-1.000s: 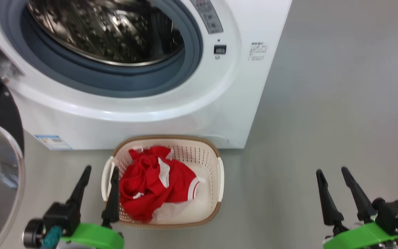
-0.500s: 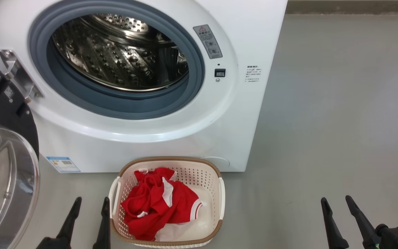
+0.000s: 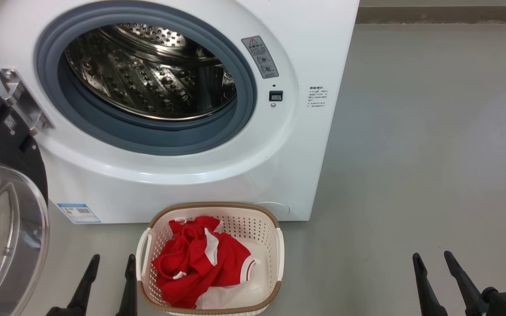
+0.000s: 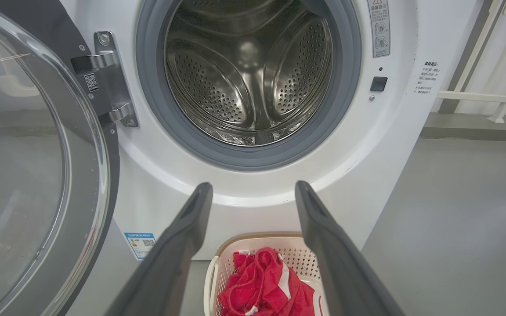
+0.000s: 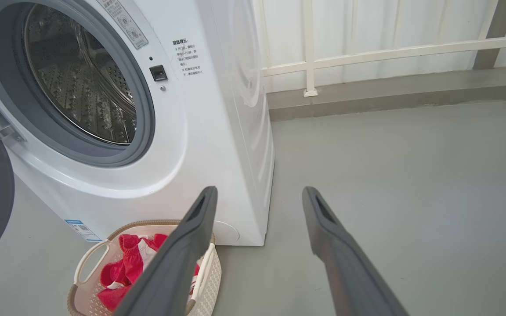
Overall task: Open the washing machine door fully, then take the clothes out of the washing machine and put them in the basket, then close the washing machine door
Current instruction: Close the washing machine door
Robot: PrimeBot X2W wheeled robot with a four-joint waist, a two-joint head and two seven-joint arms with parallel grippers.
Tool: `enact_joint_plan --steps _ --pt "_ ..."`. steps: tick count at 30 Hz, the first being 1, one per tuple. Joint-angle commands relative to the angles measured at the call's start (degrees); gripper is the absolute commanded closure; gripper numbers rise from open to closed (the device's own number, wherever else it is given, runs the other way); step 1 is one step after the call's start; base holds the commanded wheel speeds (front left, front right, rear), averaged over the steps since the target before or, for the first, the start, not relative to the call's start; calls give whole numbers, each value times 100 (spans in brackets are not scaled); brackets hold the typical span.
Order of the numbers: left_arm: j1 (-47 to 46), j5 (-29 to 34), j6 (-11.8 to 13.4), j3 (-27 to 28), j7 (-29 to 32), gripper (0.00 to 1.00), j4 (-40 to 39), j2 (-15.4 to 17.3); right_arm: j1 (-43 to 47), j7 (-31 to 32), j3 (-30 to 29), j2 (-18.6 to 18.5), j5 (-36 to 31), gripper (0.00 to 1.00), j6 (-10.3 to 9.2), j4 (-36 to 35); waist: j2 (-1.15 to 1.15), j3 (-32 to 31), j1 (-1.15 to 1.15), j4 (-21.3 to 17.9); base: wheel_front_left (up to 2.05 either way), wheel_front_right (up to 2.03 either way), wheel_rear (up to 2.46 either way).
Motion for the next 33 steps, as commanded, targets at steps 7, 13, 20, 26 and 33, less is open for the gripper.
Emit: enact_joint_plan --steps 7,13,20,26,33 --pt "-79 16 18 203 -29 0 -163 81 -98 -37 104 -80 -6 0 37 -162 0 36 0 8 0 0 0" --pt "-66 17 61 193 -29 0 -181 81 -98 -37 108 -74 -7 0 37 -159 0 37 0 -2 -7 7 0" --pt "-100 33 96 200 -29 0 -129 81 -106 -37 111 -61 -11 0 37 -161 0 55 0 -2 -96 96 0" --pt "-107 20 68 200 -29 0 -164 81 -107 -37 106 -51 -12 0 37 -167 0 73 0 7 -142 142 0" --pt "-116 38 81 218 -29 0 -186 81 -116 -37 121 -43 -15 0 37 -159 0 86 0 12 -70 70 0"
